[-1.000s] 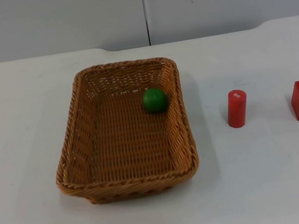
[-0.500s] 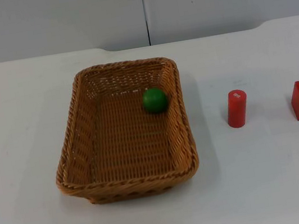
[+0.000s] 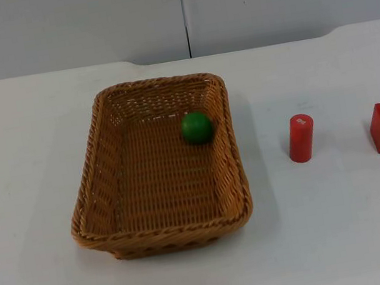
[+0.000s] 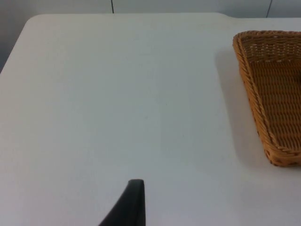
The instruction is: Pick up the basket with the left hand and place the object to the left of the red cylinder into the basket with the right hand.
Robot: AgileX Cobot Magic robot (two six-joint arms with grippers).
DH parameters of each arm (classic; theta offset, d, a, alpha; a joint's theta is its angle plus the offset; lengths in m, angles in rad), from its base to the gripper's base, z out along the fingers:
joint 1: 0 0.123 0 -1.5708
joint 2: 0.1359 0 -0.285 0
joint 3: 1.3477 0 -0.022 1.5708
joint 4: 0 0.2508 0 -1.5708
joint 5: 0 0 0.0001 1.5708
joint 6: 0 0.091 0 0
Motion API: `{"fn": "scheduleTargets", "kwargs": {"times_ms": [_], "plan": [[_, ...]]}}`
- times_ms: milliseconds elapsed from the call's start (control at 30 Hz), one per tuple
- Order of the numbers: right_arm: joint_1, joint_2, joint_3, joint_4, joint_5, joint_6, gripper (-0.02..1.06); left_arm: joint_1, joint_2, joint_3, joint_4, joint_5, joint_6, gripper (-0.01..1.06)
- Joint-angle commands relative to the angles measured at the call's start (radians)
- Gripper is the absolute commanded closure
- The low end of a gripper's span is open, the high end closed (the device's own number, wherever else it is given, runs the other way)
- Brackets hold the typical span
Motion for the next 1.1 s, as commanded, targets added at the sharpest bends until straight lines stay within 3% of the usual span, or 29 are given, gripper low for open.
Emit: {"fn": "scheduleTargets", "kwargs": {"times_ms": [0, 300, 467, 633, 700, 800, 1067], "plan": [[-0.001, -0.003, 0.002, 0.003, -0.005, 0.007, -0.01, 0.002, -0.004, 0.003, -0.001, 0.003, 0.002, 0.00], [-0.004, -0.003, 0.002, 0.003, -0.005, 0.006, -0.01, 0.002, -0.004, 0.003, -0.001, 0.003, 0.002, 0.00], [-0.069, -0.003, 0.002, 0.000, -0.005, 0.006, -0.01, 0.002, -0.004, 0.003, 0.000, 0.002, 0.002, 0.00], [-0.335, -0.003, 0.002, 0.000, -0.005, 0.006, -0.01, 0.002, -0.004, 0.003, 0.000, 0.002, 0.002, 0.00], [-0.364, -0.003, 0.002, 0.000, -0.005, 0.006, -0.01, 0.002, -0.004, 0.003, 0.000, 0.002, 0.002, 0.00], [-0.543, -0.003, 0.002, 0.000, -0.005, 0.006, -0.01, 0.002, -0.004, 0.003, 0.000, 0.002, 0.002, 0.00], [-0.748, -0.003, 0.002, 0.000, -0.005, 0.006, -0.01, 0.002, -0.004, 0.003, 0.000, 0.002, 0.002, 0.00]]}}
